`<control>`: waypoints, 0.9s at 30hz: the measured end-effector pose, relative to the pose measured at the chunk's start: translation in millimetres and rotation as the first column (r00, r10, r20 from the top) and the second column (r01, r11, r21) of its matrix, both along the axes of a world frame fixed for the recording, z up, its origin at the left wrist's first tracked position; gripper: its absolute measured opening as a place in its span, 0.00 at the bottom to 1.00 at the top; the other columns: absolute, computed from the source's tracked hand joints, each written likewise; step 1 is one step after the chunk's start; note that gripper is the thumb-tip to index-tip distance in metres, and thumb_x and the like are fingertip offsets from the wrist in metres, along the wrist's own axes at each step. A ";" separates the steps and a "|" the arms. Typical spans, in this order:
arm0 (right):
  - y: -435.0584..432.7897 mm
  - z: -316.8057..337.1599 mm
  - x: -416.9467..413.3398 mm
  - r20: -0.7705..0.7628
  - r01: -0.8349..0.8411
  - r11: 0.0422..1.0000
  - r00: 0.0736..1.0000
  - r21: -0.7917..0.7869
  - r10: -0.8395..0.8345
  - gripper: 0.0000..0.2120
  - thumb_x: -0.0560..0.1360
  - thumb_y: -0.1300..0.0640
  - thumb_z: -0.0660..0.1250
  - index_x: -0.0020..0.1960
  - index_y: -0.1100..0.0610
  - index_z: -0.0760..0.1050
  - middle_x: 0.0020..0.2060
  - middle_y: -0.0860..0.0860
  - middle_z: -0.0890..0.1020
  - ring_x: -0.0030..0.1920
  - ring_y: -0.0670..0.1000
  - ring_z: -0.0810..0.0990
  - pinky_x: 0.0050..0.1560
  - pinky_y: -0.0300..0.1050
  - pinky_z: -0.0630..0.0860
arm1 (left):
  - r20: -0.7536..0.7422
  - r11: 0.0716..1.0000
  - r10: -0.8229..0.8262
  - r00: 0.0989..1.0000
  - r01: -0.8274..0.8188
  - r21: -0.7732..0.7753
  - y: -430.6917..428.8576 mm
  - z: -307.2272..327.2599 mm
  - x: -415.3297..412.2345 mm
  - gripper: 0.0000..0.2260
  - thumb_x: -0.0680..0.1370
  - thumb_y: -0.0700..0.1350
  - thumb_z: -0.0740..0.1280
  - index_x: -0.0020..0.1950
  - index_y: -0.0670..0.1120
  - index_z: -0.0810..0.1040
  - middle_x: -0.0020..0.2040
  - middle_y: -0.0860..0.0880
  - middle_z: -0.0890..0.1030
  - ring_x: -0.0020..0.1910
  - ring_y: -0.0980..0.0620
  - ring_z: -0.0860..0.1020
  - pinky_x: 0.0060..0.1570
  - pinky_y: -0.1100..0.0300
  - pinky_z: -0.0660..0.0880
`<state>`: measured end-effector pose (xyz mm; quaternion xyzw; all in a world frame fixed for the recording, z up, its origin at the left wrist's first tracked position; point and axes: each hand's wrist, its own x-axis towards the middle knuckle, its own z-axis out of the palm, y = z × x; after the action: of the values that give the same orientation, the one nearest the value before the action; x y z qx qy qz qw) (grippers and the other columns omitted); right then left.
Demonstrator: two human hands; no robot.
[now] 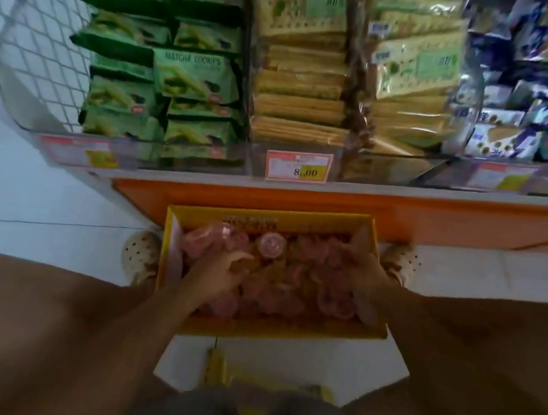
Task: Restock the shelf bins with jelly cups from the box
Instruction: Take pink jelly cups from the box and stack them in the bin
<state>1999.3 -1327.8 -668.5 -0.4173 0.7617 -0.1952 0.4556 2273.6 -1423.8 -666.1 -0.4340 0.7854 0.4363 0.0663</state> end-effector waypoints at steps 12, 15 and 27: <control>-34.4 -62.9 8.7 -0.465 -0.489 0.817 0.672 0.306 0.577 0.30 0.73 0.41 0.56 0.75 0.37 0.54 0.75 0.47 0.61 0.70 0.59 0.60 0.70 0.55 0.55 | -0.007 0.991 0.109 0.994 -0.109 0.079 -6.3 -43.0 13.9 0.22 0.77 0.38 0.68 0.71 0.45 0.71 0.67 0.45 0.75 0.66 0.47 0.74 0.66 0.54 0.70; -41.1 -64.4 13.9 -0.447 -0.450 0.788 0.653 0.419 0.611 0.29 0.77 0.45 0.58 0.75 0.37 0.52 0.73 0.51 0.59 0.68 0.64 0.59 0.67 0.59 0.60 | -0.049 0.984 0.125 0.991 -0.118 0.131 -3.0 -42.5 14.0 0.19 0.77 0.44 0.67 0.68 0.45 0.74 0.63 0.46 0.79 0.63 0.48 0.76 0.63 0.51 0.73; -25.4 -61.0 8.4 -0.457 -0.412 0.883 0.756 0.224 0.469 0.28 0.76 0.53 0.65 0.73 0.44 0.60 0.66 0.54 0.69 0.61 0.63 0.67 0.60 0.54 0.70 | 0.029 0.997 0.027 0.999 -0.028 0.065 5.2 -67.1 2.1 0.19 0.76 0.44 0.68 0.67 0.47 0.77 0.62 0.47 0.80 0.61 0.47 0.77 0.62 0.50 0.74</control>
<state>2007.6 -1353.2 -729.4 -0.5951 0.7425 0.0739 0.2983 2275.7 -1418.6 -733.2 -0.4485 0.7637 0.4564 0.0853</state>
